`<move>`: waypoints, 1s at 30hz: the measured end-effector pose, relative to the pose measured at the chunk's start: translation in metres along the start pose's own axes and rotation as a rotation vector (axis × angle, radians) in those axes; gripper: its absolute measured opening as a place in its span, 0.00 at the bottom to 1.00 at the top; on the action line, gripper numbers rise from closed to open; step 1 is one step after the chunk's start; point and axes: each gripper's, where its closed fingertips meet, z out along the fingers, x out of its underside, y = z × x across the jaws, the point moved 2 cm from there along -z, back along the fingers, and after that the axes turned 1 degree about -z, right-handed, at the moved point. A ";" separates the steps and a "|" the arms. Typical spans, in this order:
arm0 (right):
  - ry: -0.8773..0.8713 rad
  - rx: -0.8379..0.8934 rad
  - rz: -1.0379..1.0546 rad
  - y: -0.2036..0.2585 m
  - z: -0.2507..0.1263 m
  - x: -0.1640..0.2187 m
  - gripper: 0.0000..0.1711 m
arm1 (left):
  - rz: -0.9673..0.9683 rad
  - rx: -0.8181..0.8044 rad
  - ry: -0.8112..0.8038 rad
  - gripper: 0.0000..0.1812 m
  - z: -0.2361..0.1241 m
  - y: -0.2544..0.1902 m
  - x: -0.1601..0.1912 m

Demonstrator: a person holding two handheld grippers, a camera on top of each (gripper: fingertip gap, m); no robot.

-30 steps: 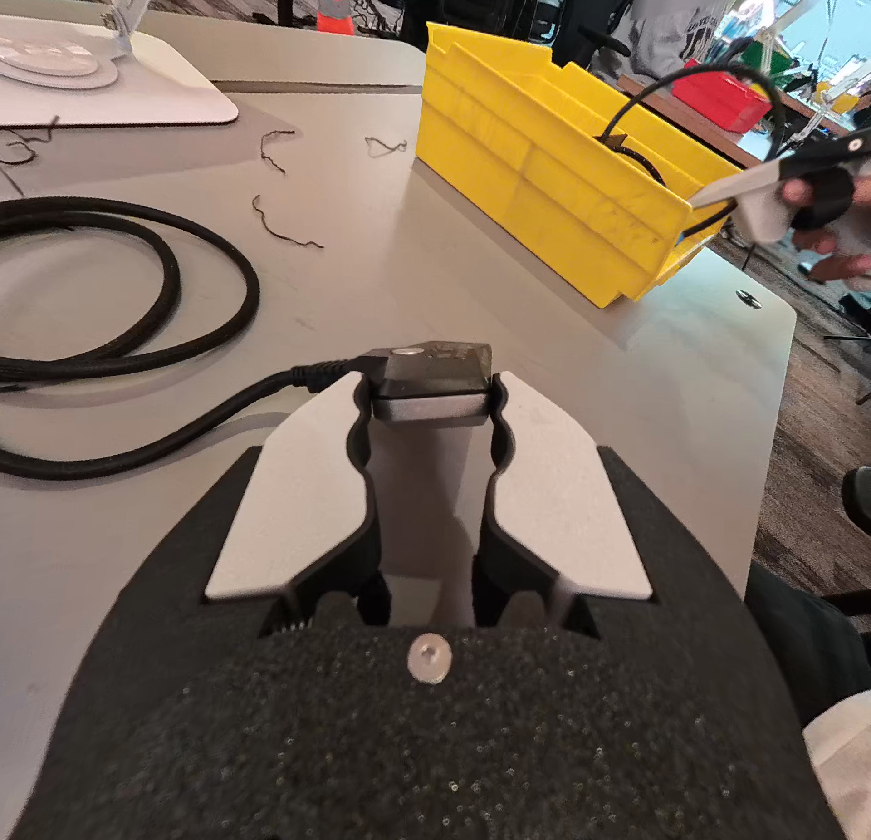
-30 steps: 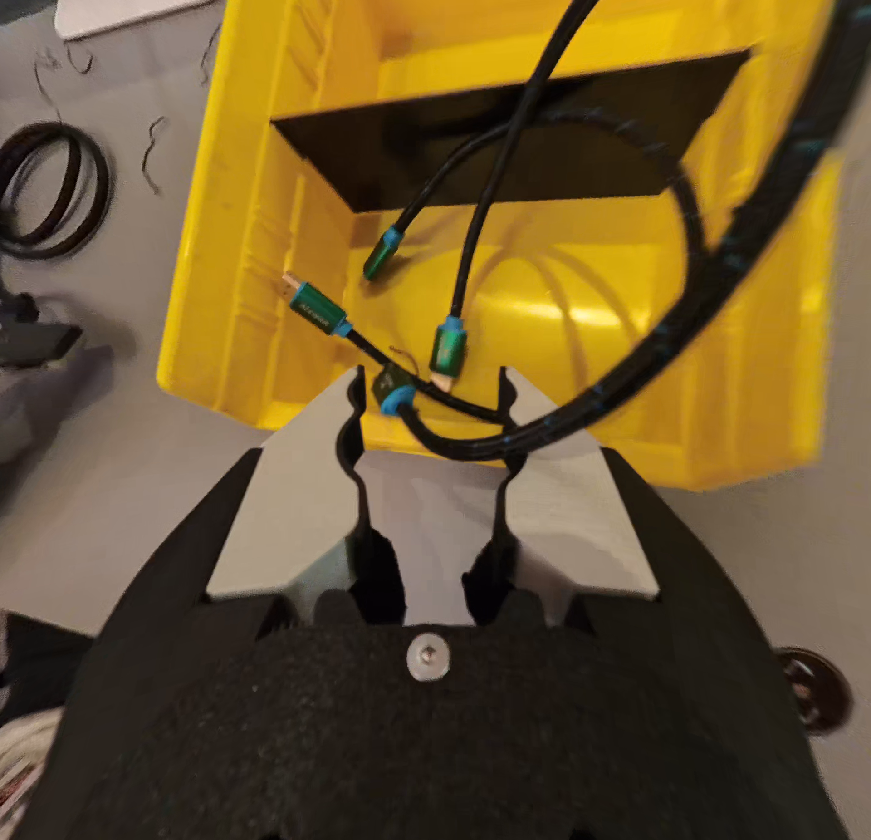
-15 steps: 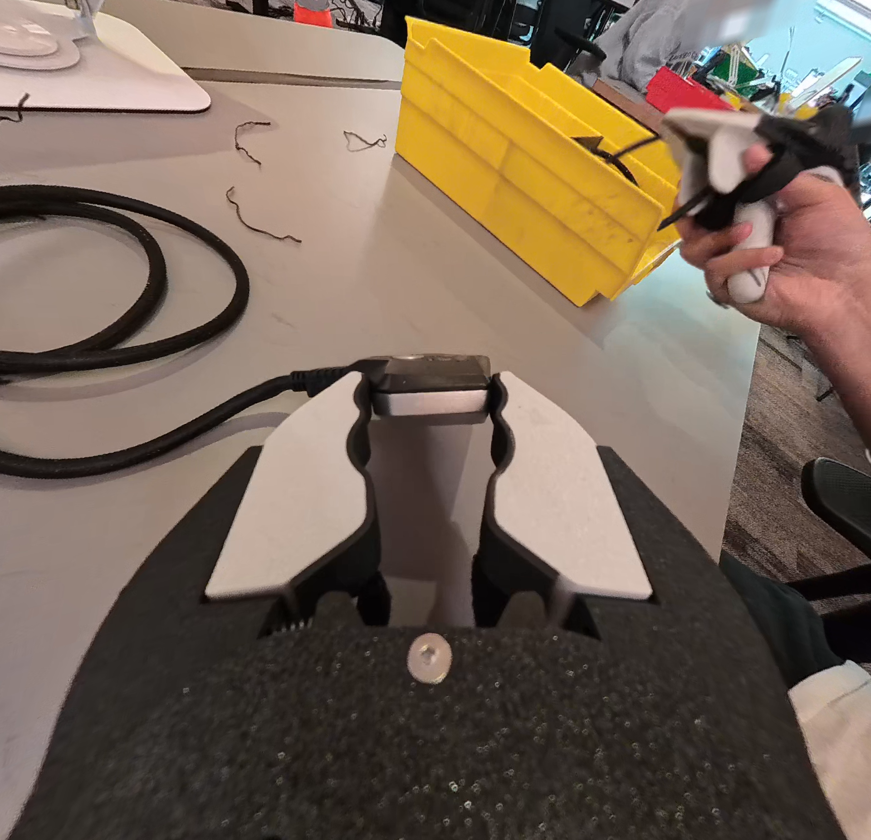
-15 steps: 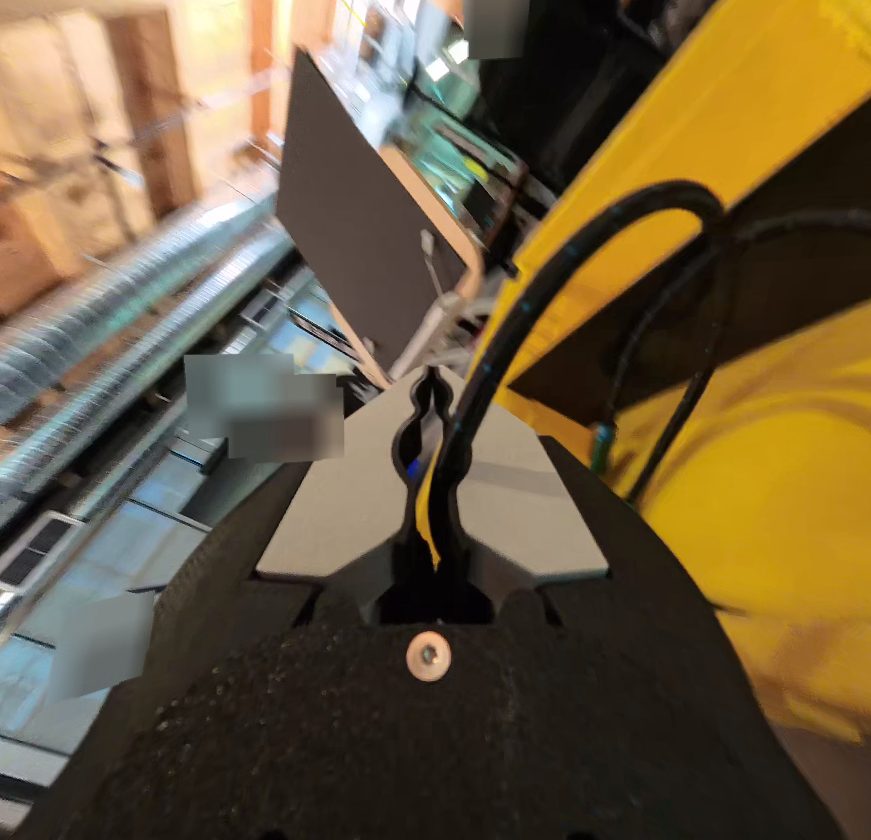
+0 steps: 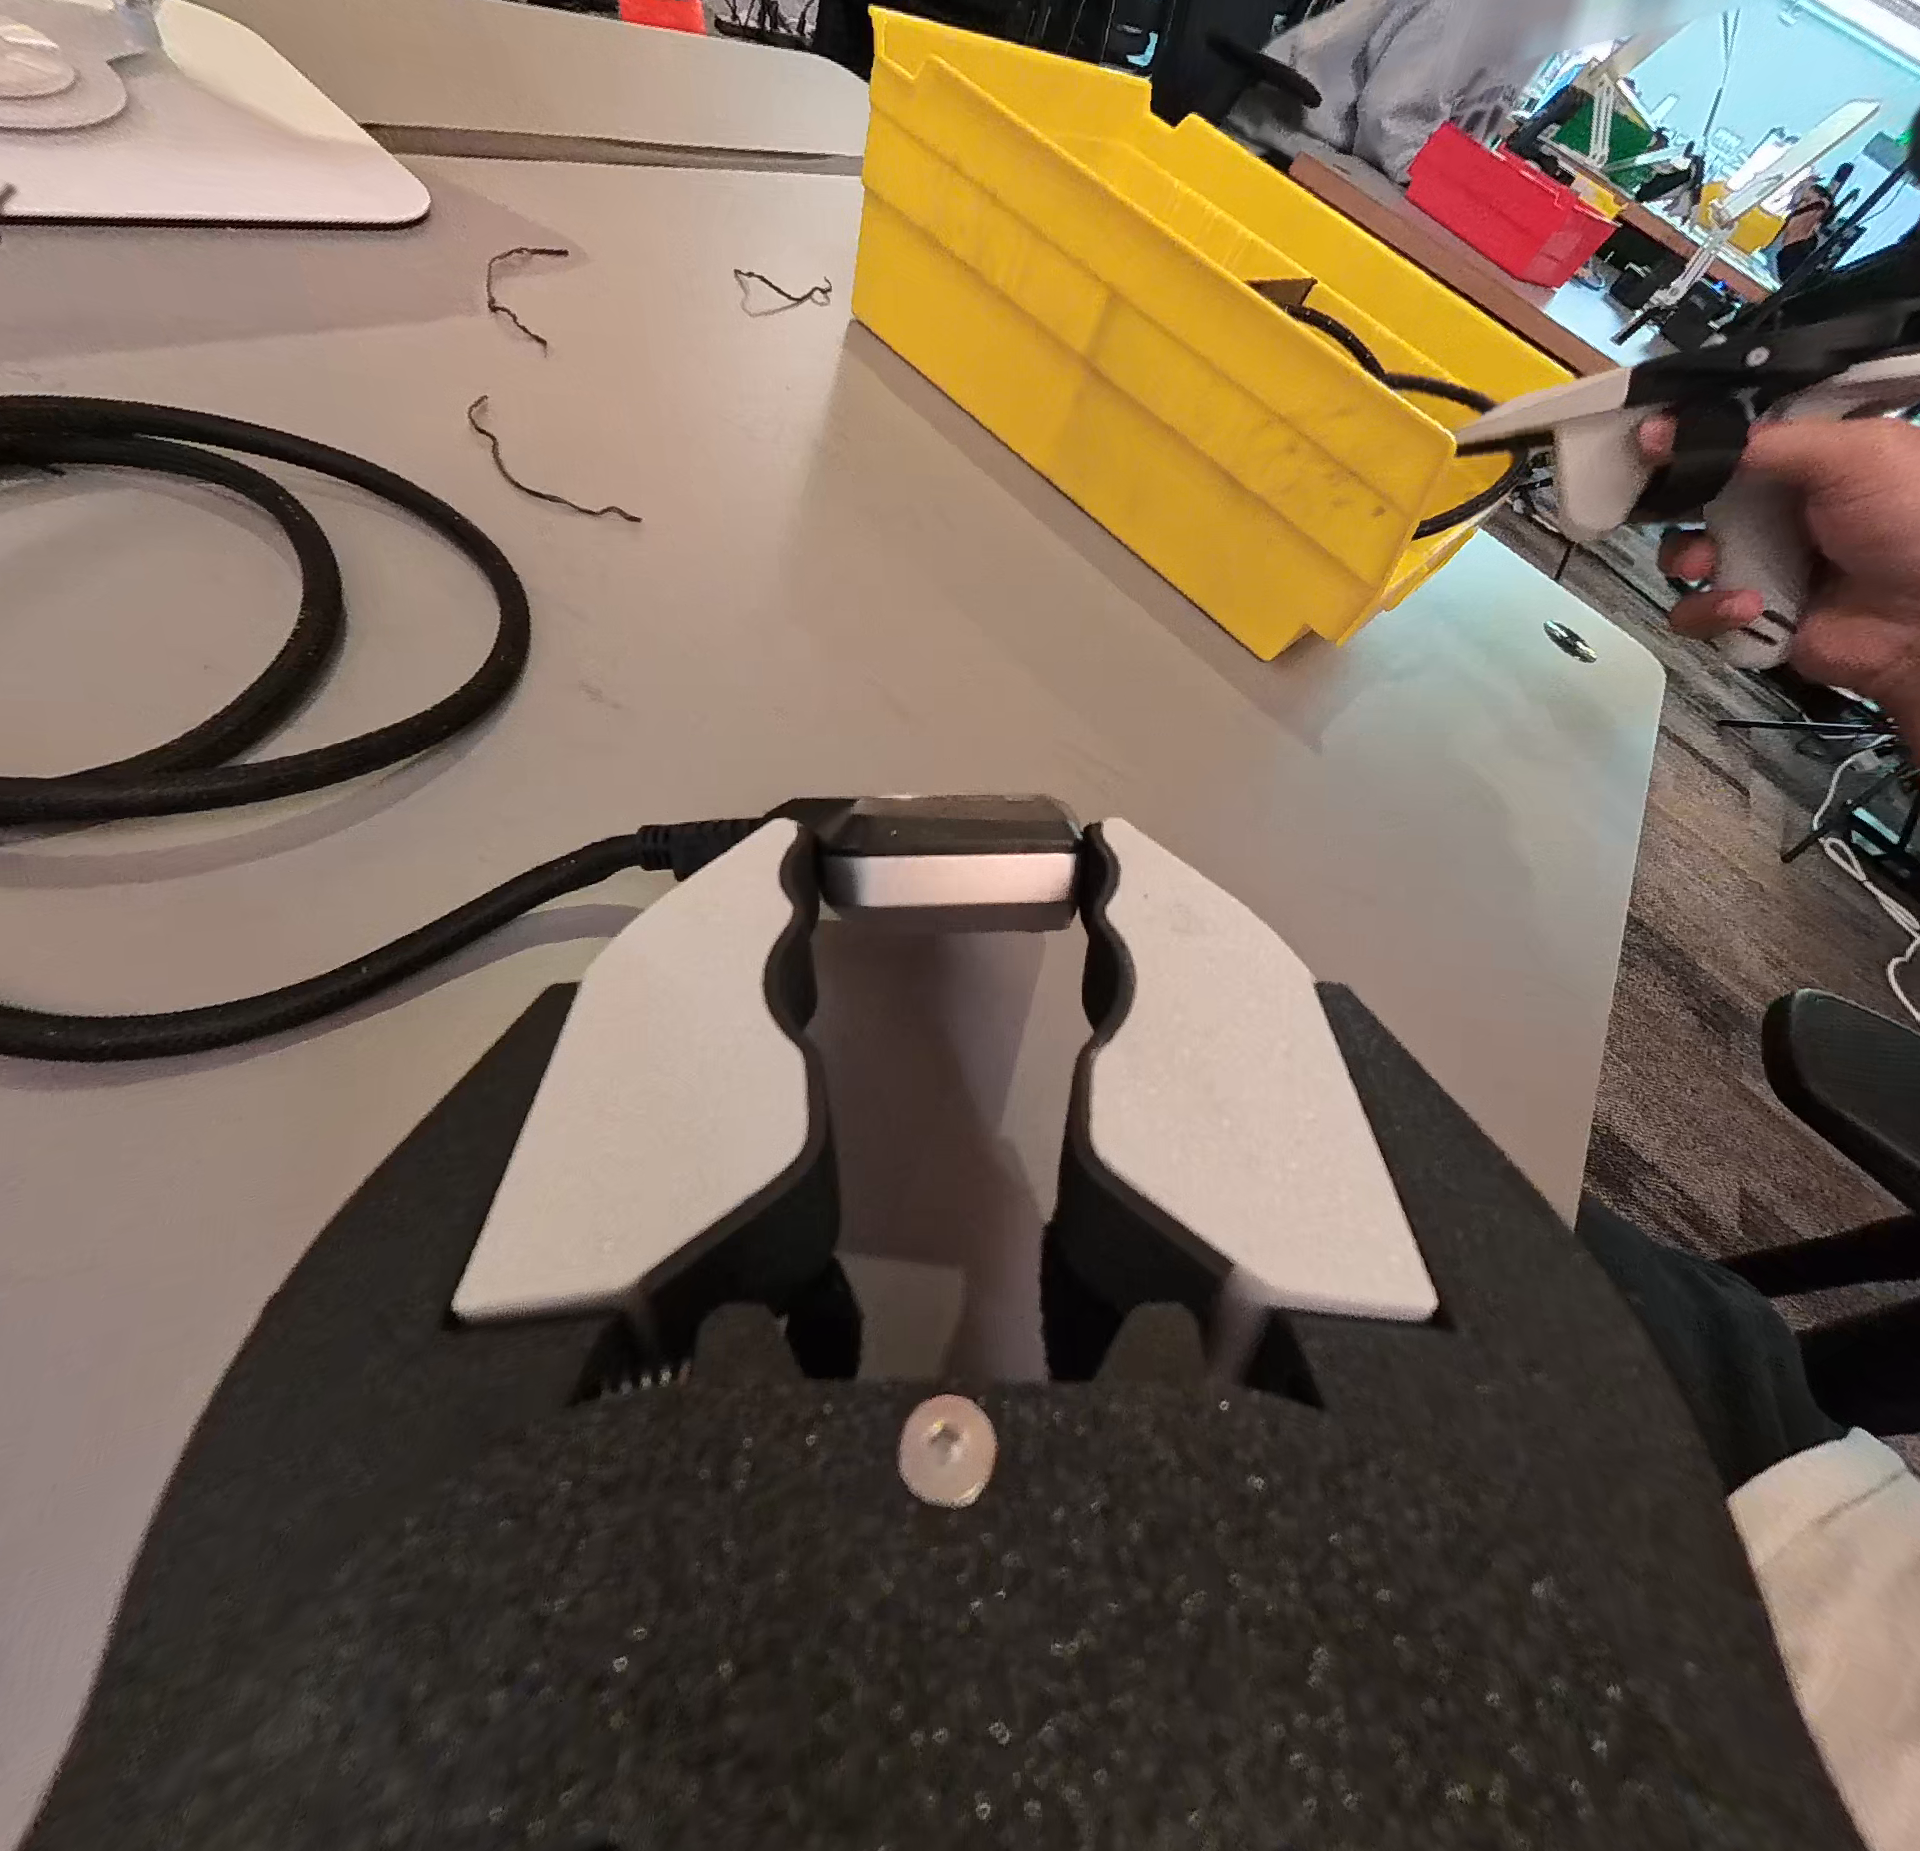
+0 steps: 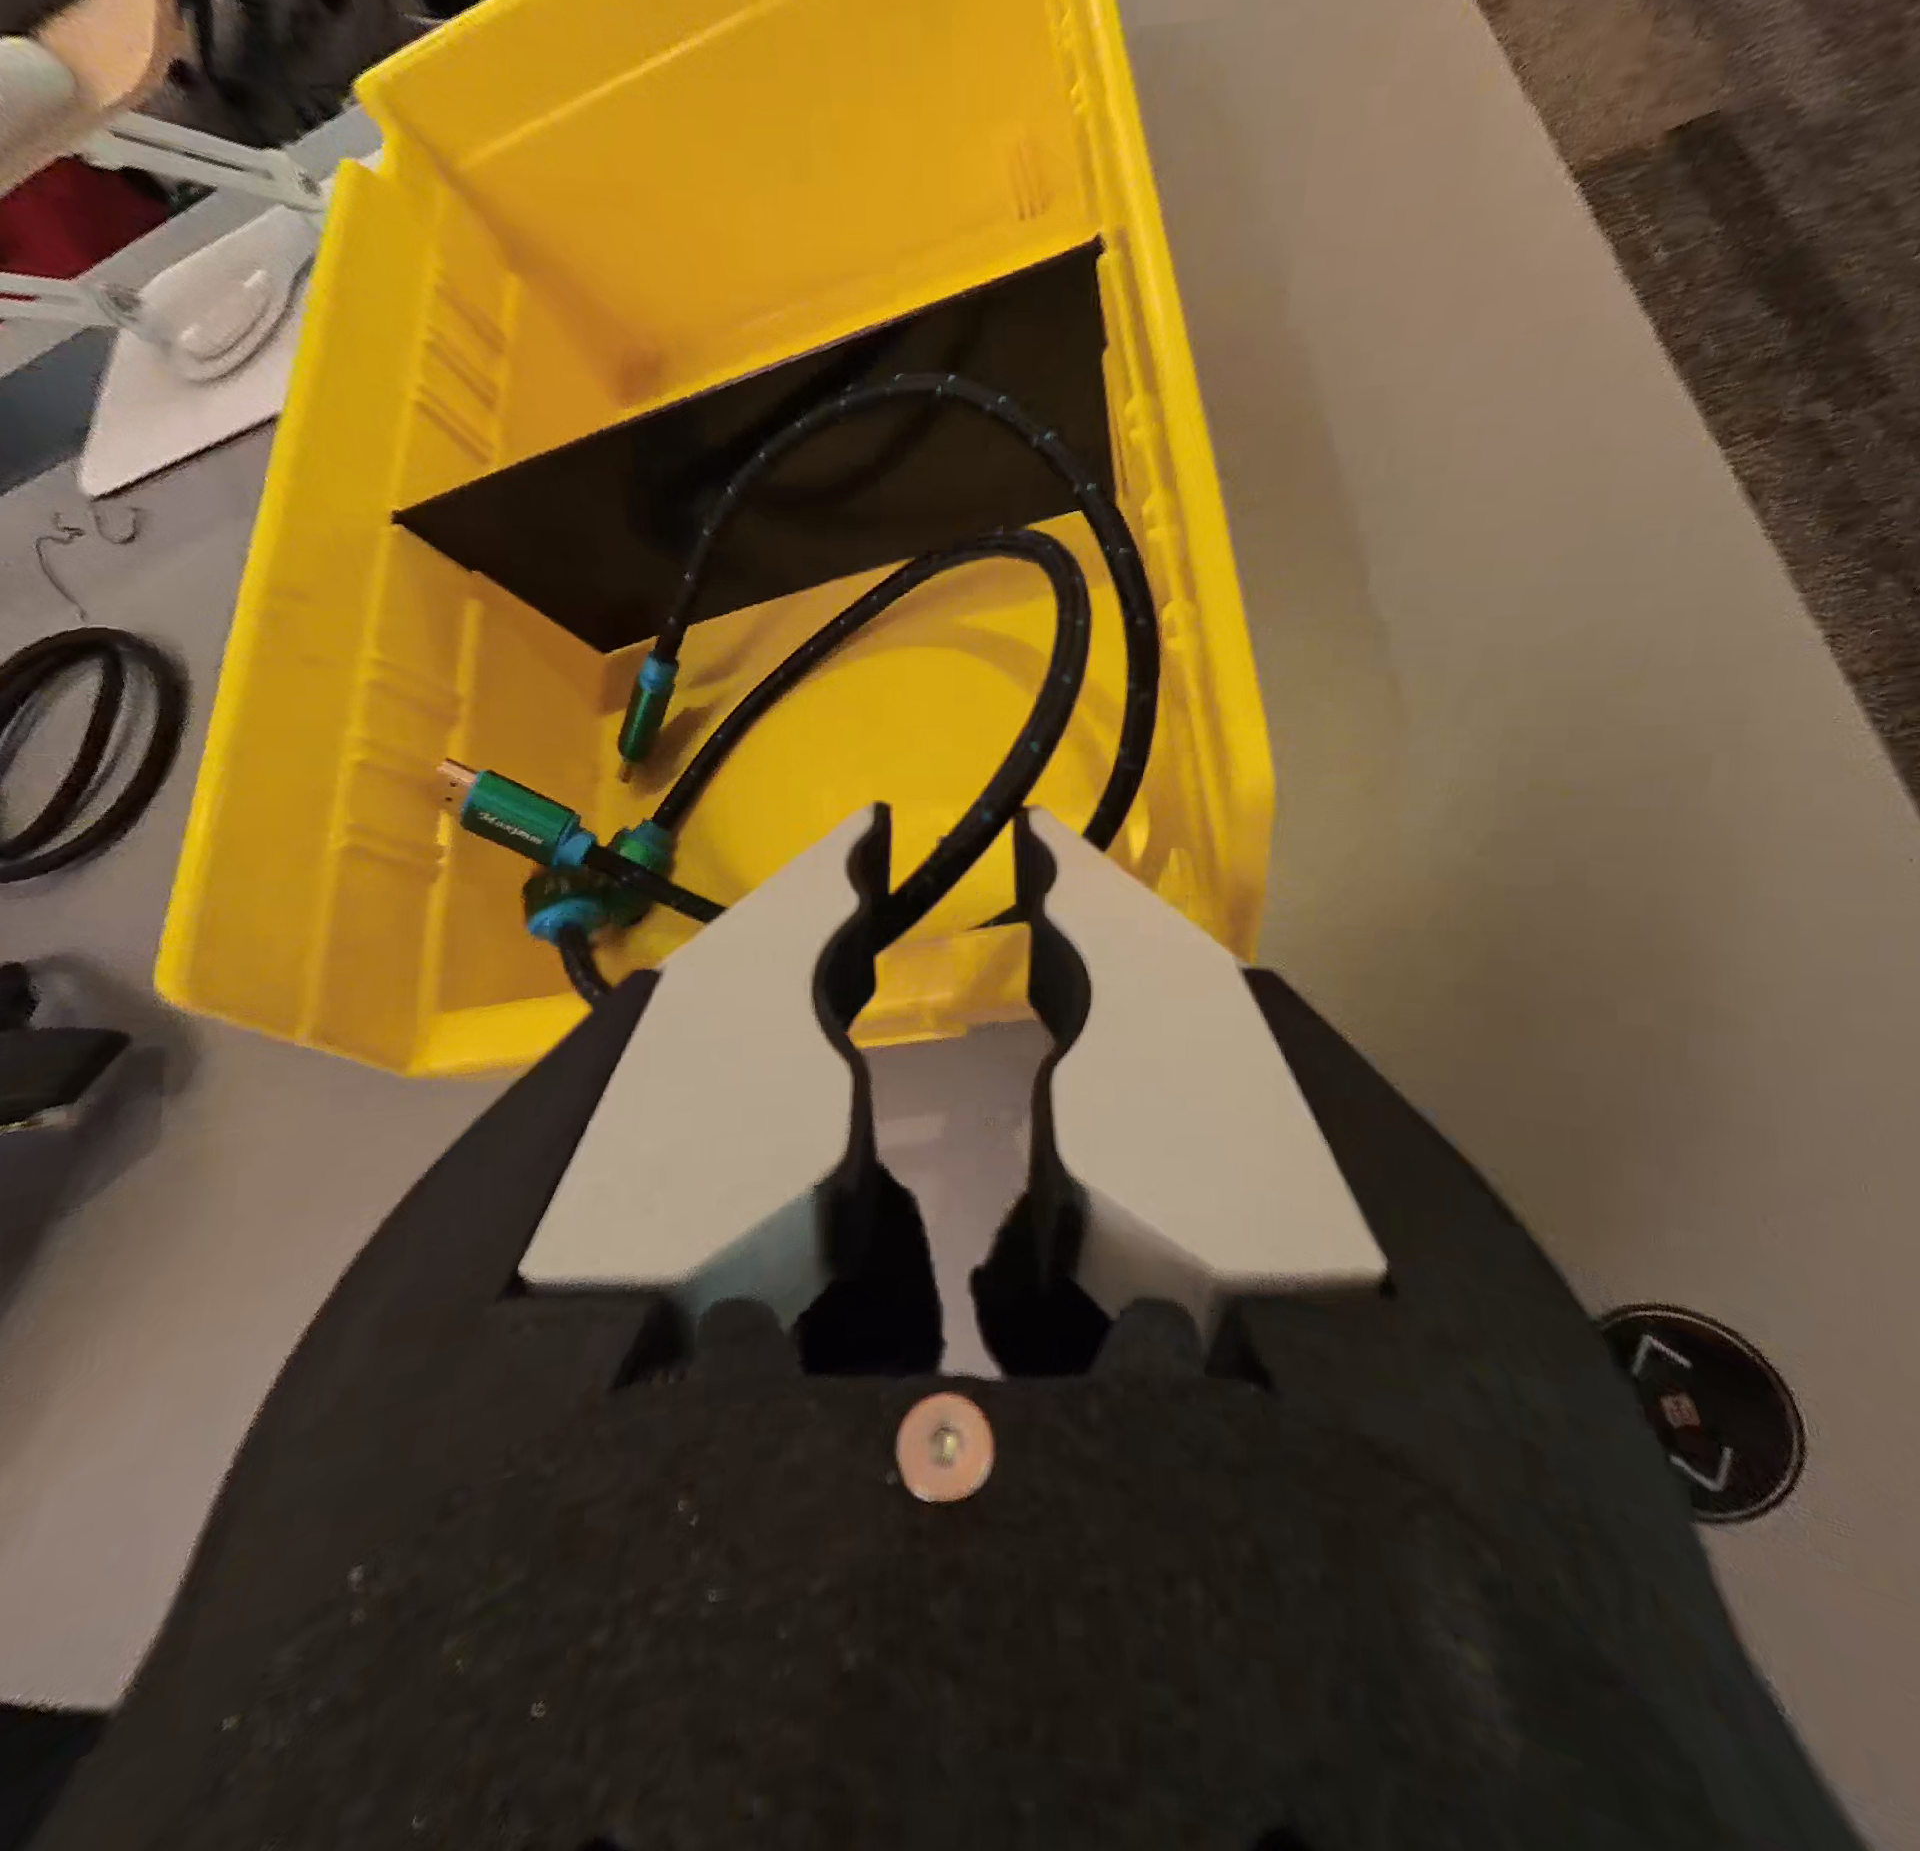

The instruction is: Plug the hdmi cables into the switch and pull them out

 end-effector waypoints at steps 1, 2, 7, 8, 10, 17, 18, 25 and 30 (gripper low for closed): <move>0.028 -0.004 -0.007 -0.001 0.001 0.004 0.13 | 0.000 0.003 0.001 0.26 0.001 -0.001 0.000; 0.062 0.005 -0.024 -0.004 0.003 0.008 0.12 | 0.000 0.005 0.002 0.26 0.001 -0.001 0.000; 0.120 0.047 -0.072 -0.007 0.013 0.017 0.11 | 0.004 0.010 0.008 0.26 0.003 -0.004 0.001; 0.103 0.073 -0.104 -0.008 0.016 0.014 0.11 | 0.005 0.011 0.009 0.26 0.003 -0.005 0.002; 0.080 0.182 -0.199 -0.014 0.021 0.008 0.11 | 0.009 0.012 0.011 0.26 0.003 -0.005 0.002; 0.097 0.504 -0.484 -0.021 0.018 -0.002 0.16 | 0.033 0.036 -0.003 0.26 -0.003 -0.007 -0.001; 0.083 0.543 -0.511 -0.019 0.012 -0.006 0.16 | 0.041 0.050 -0.010 0.26 -0.005 -0.008 -0.003; -0.125 0.099 -0.616 0.116 -0.017 -0.023 0.21 | 0.046 0.273 -0.147 0.26 -0.032 -0.020 -0.033; -0.065 -0.940 -0.461 0.278 -0.056 0.043 0.23 | 0.089 0.463 -0.212 0.26 -0.056 -0.036 -0.050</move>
